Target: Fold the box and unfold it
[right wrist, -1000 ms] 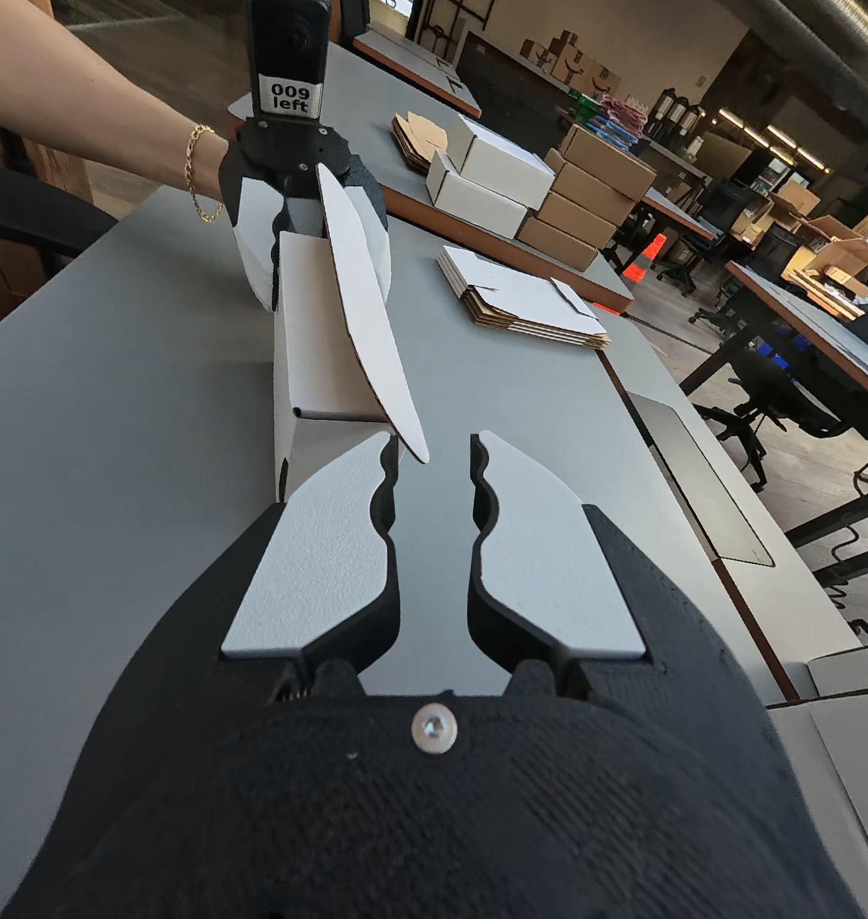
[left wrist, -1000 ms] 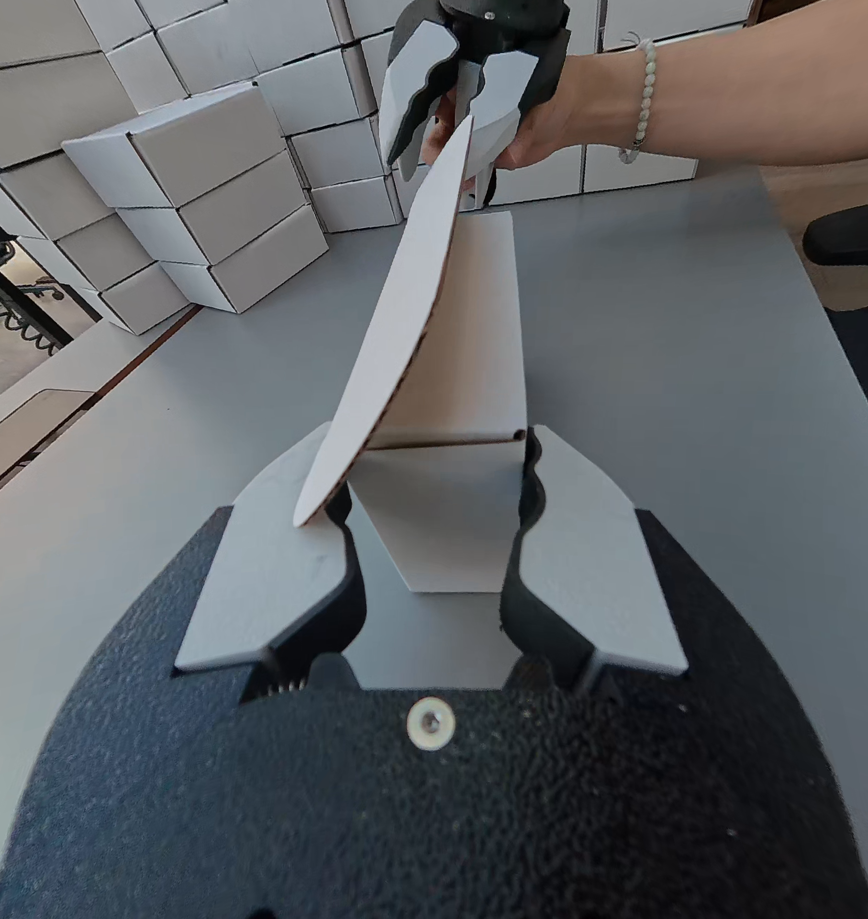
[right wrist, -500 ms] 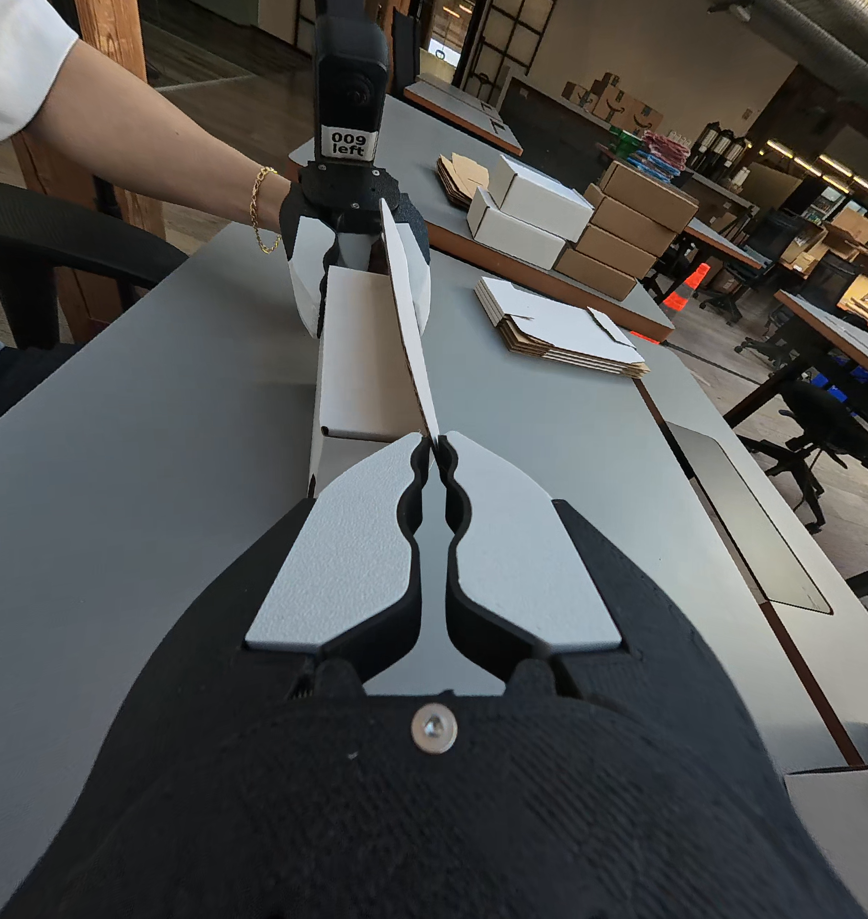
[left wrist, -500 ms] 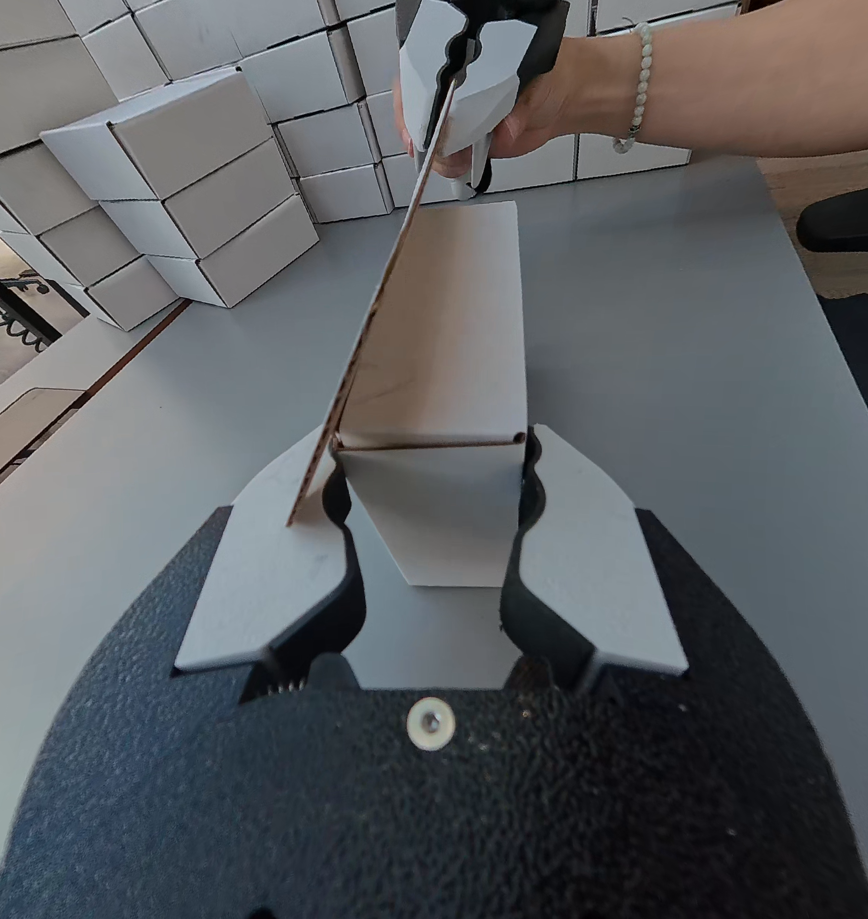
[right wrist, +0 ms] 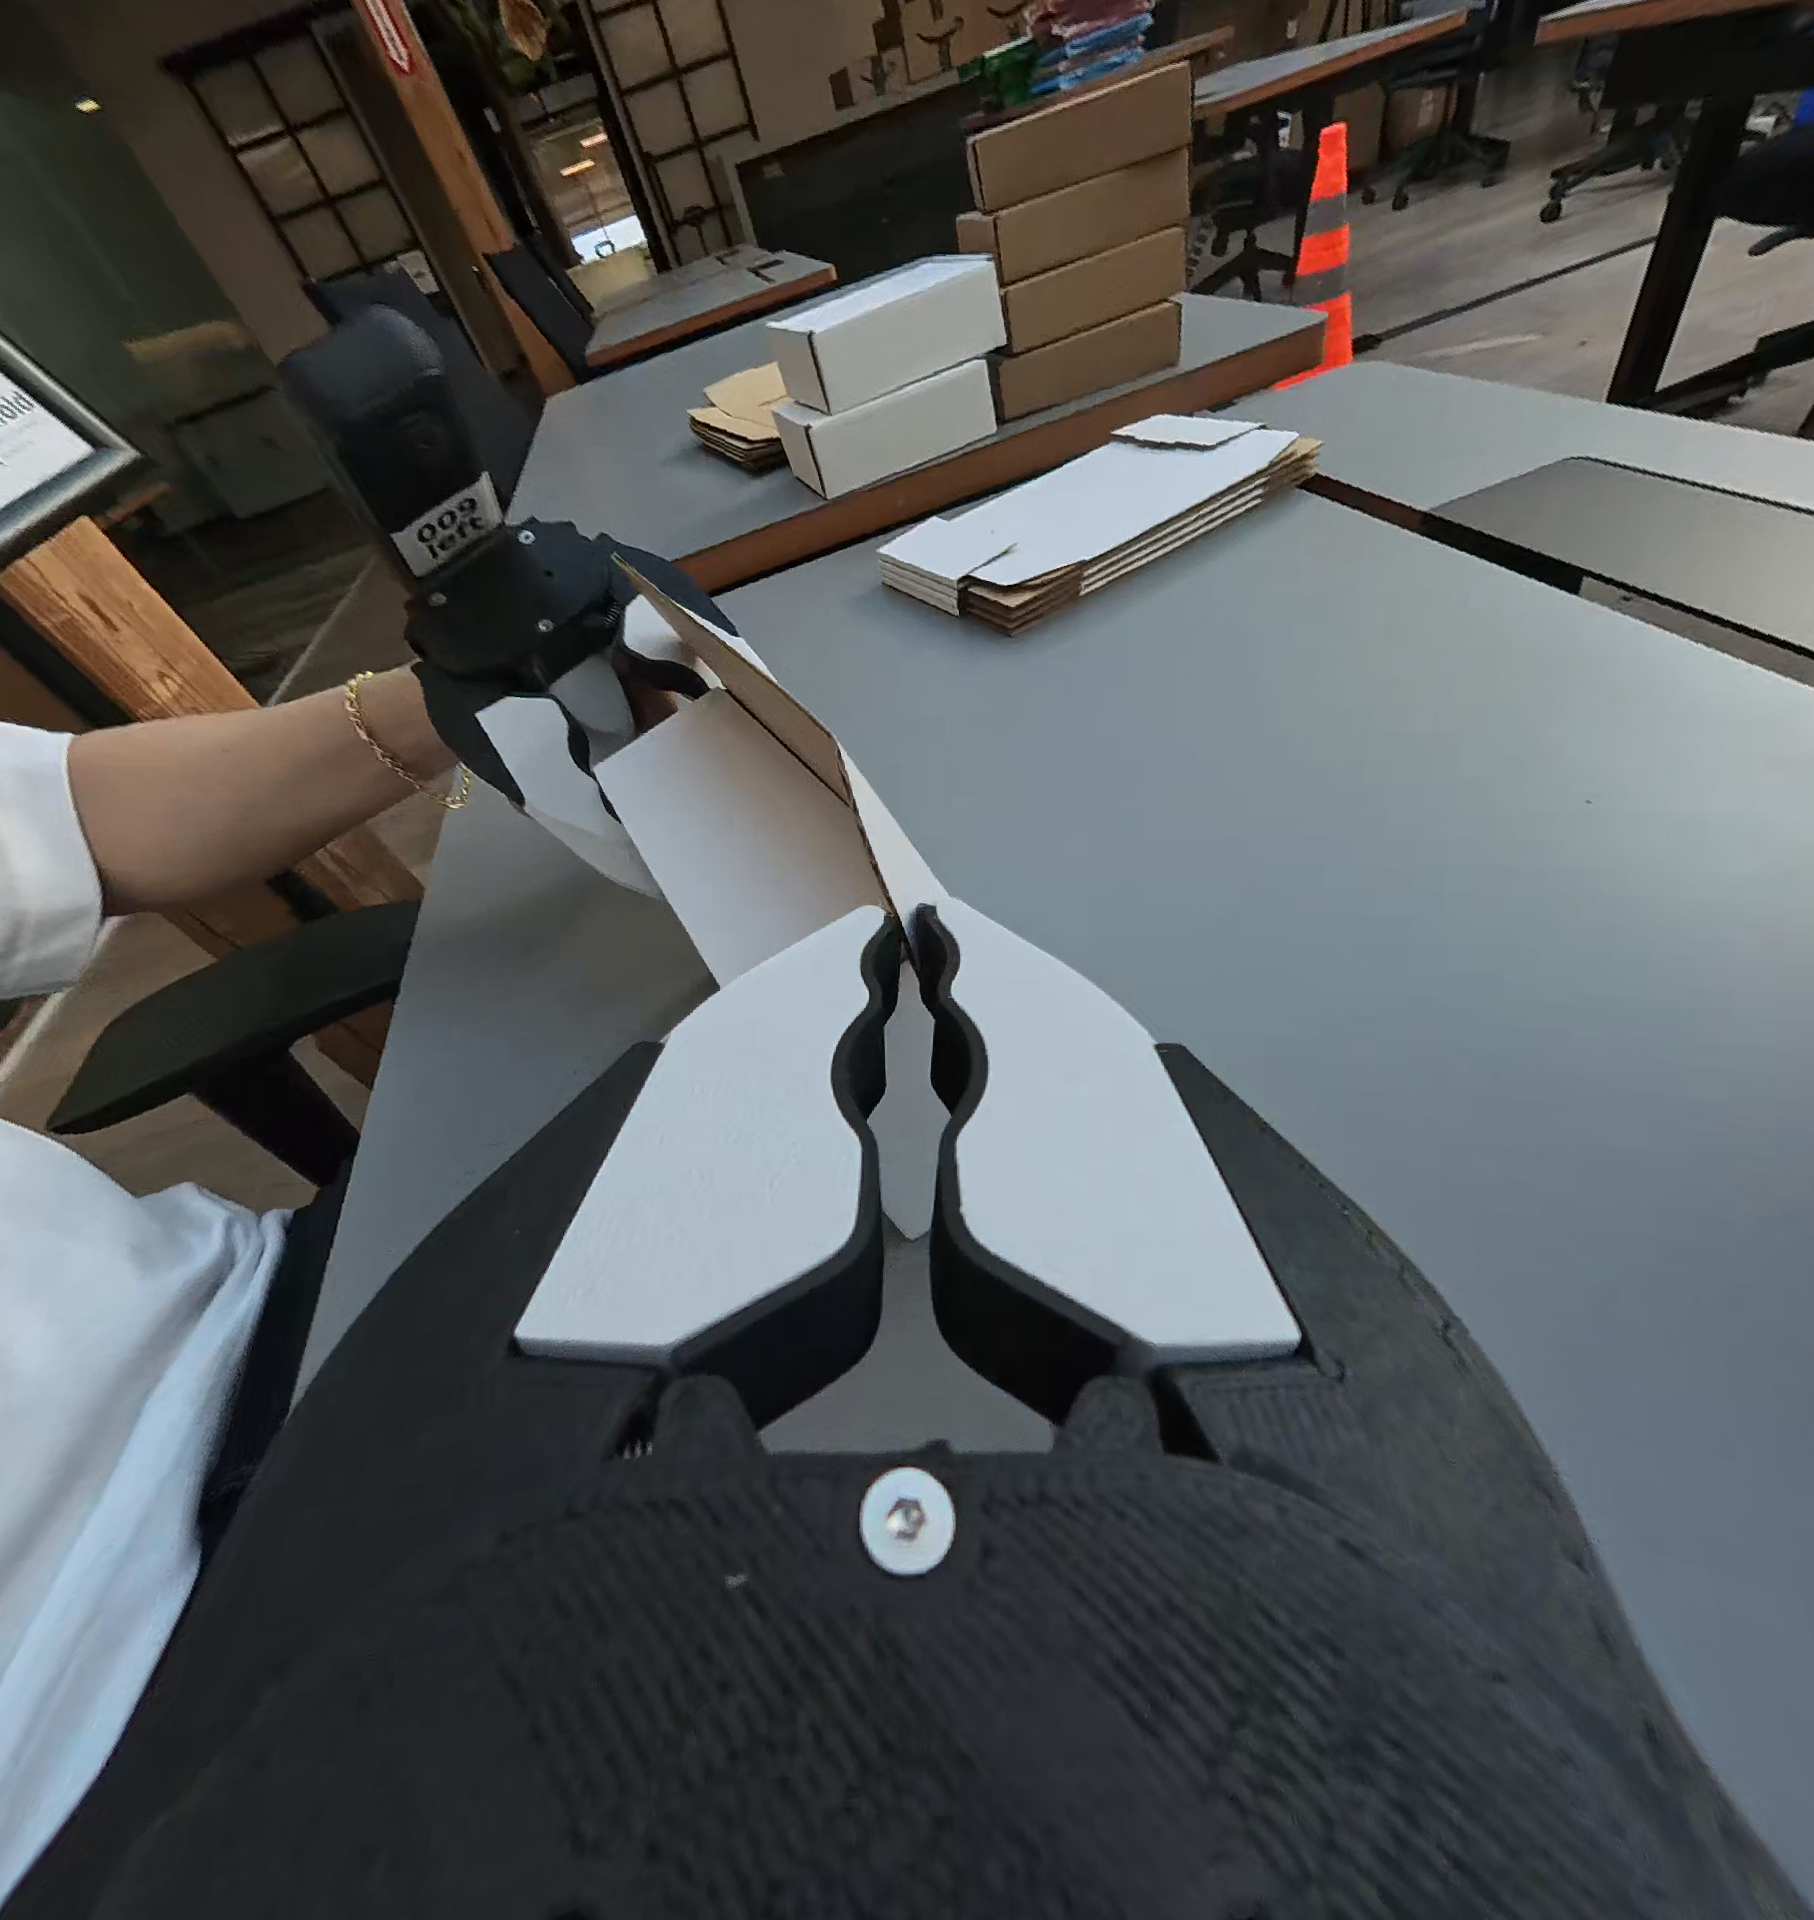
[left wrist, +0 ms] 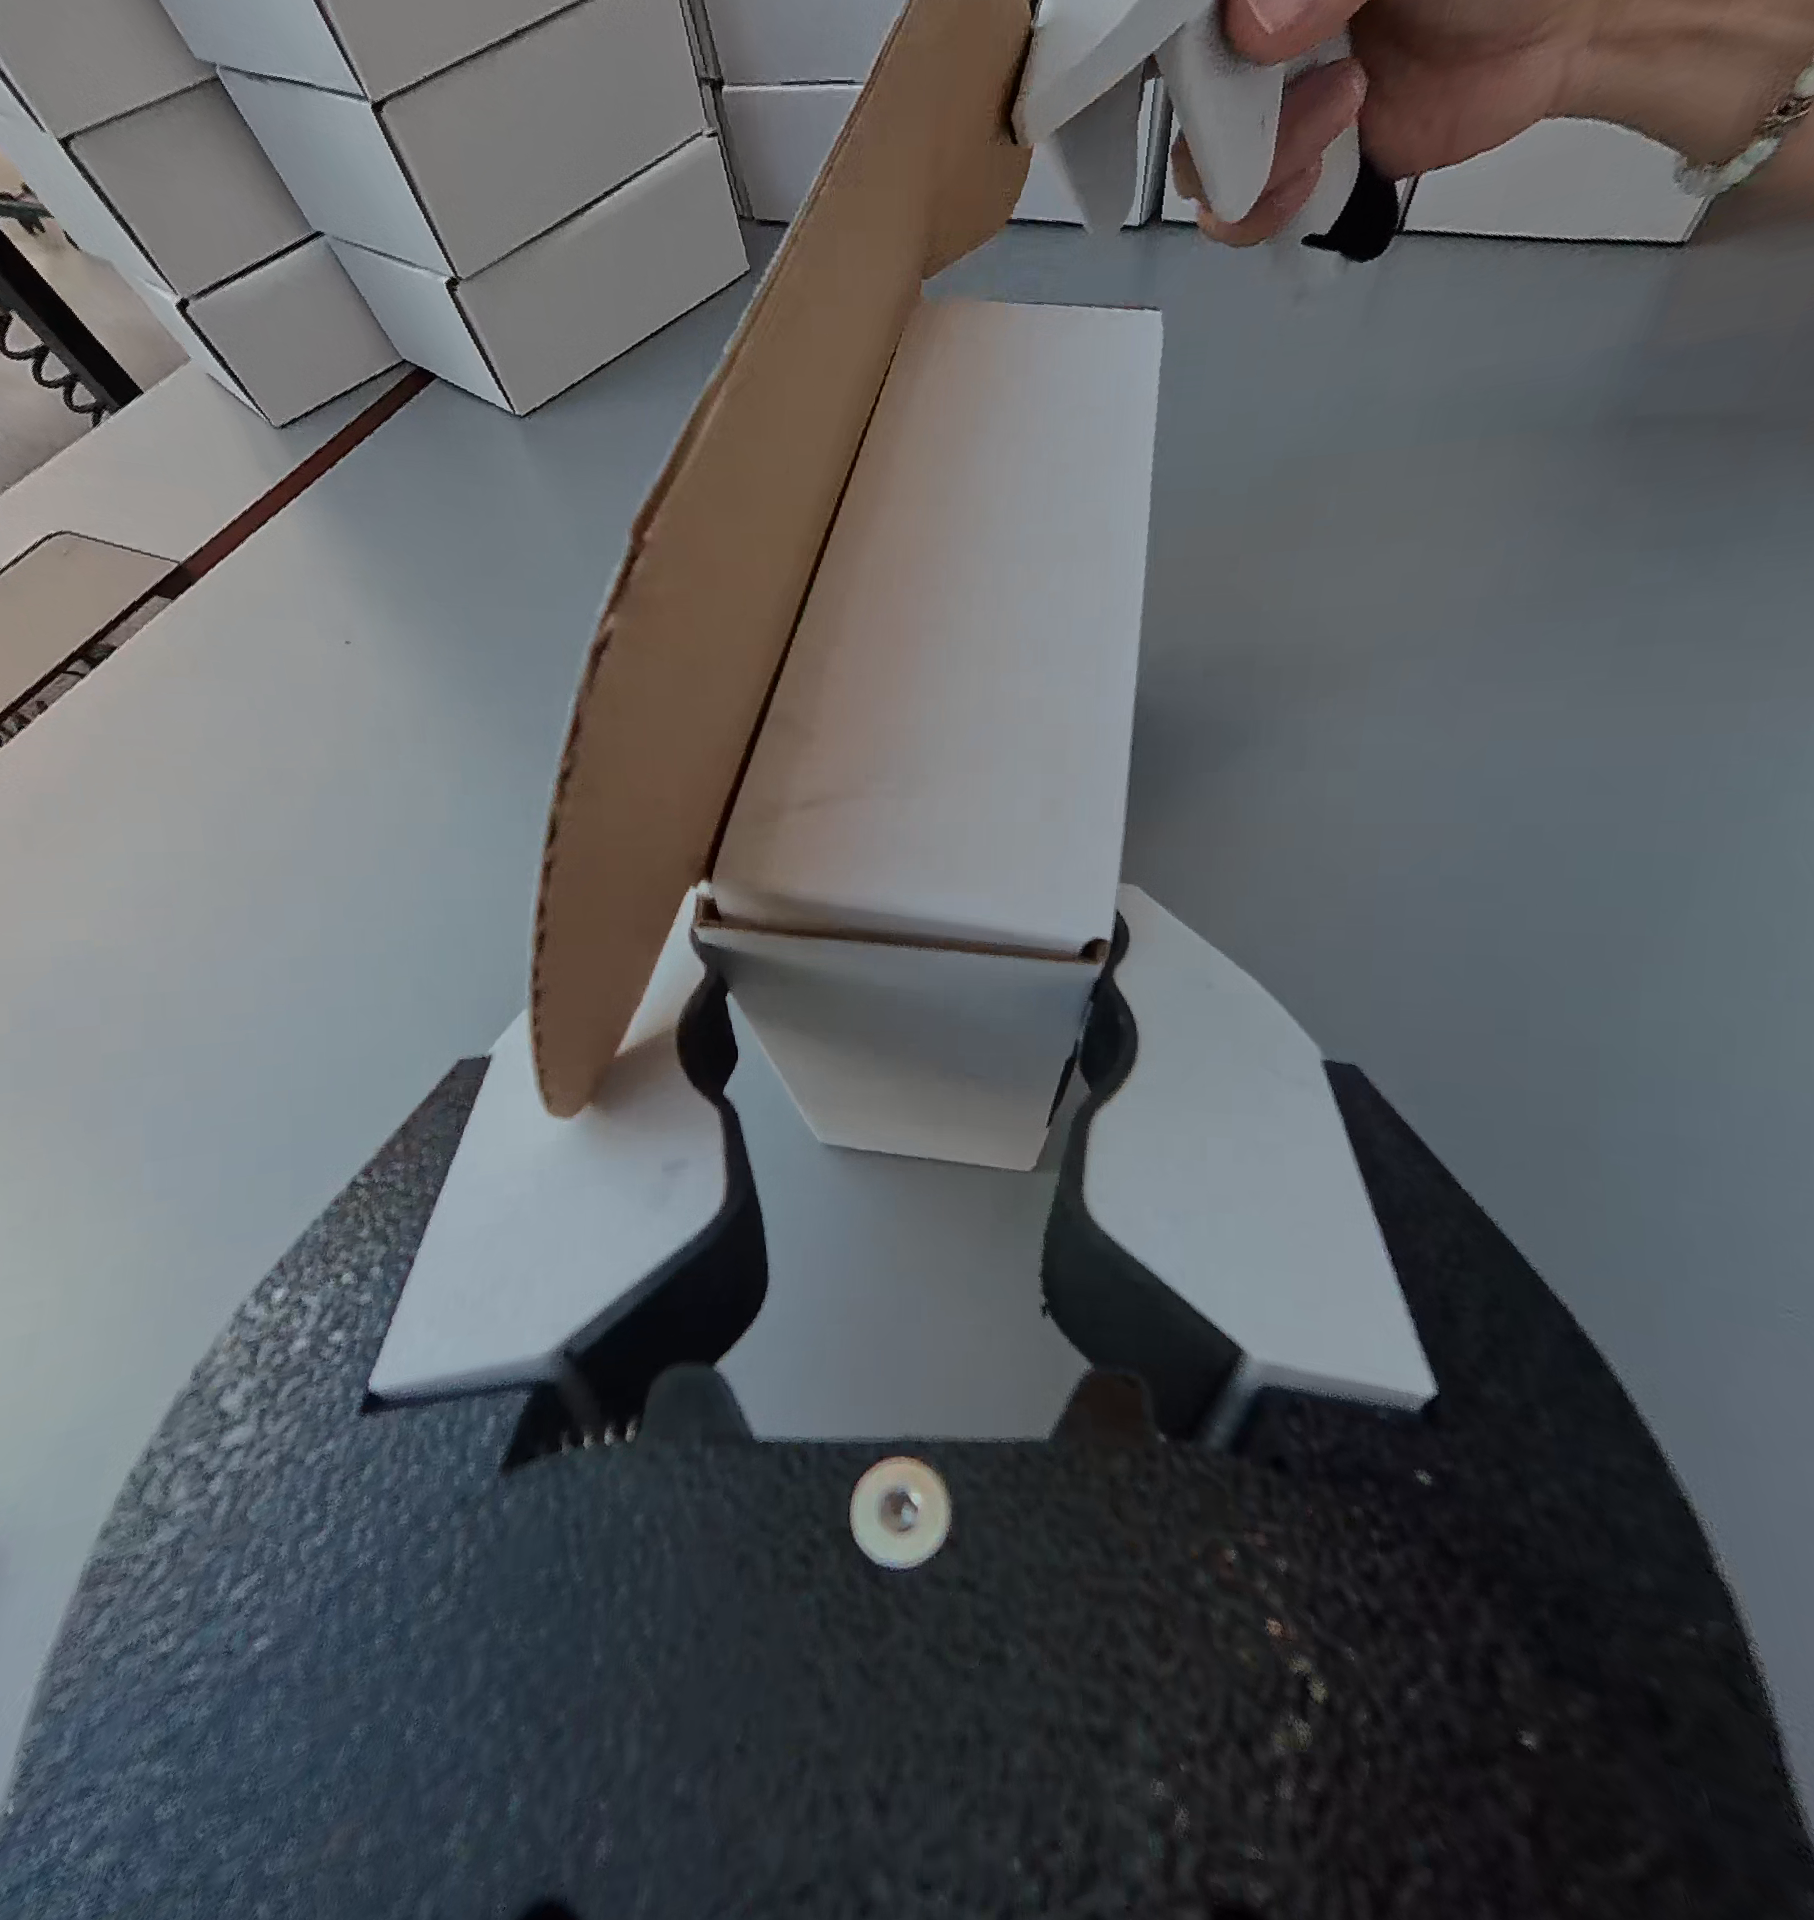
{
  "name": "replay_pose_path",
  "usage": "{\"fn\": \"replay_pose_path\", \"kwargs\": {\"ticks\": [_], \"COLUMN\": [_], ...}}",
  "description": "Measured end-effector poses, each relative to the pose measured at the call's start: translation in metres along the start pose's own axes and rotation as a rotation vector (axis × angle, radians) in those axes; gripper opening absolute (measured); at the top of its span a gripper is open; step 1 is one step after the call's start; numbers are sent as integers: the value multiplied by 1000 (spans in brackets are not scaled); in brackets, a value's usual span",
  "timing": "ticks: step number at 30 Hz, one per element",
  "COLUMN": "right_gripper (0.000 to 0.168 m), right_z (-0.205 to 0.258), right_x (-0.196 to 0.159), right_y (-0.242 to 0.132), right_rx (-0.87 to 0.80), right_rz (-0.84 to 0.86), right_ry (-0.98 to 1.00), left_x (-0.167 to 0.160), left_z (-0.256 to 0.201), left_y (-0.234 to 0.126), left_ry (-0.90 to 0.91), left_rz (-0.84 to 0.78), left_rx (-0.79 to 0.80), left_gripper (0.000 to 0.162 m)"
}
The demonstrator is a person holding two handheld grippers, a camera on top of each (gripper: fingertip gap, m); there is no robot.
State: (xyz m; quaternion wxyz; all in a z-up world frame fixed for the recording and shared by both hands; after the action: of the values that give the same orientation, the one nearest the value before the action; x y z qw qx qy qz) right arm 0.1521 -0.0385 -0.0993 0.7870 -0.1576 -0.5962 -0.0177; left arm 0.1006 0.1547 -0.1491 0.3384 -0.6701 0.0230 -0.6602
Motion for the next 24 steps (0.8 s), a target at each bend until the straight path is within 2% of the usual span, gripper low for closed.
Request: {"fn": "replay_pose_path", "kwargs": {"ticks": [4,9,14,24], "right_gripper": [3,5,6,4], "right_z": [2,4,3,3], "right_x": [2,5,2,-13], "right_y": [-3,0,5,9], "right_rx": [-85,-199,-214,-299], "right_rz": [44,62,30,54], "right_ry": [-28,46,79,-34], "left_x": [3,7,8,8], "left_z": [-1,-1,-1,-1], "left_y": [5,12,13,14], "left_ry": [-6,-18,-36,-48], "left_rz": [27,57,61,45], "left_rx": [32,78,99,113], "left_gripper": [65,66,66,66]}}
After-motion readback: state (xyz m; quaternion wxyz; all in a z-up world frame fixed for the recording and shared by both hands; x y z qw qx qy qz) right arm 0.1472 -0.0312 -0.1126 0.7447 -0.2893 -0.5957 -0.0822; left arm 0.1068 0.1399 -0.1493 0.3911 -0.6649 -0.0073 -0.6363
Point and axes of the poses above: each gripper's, where its closed fingertips meet, y out along the fingers, x out of its top, z = x × y across the jaws, the point moved 4 cm from there along -y, back along the fingers, and after that the axes turned 2 degrees about -x, right-handed, at the moved point
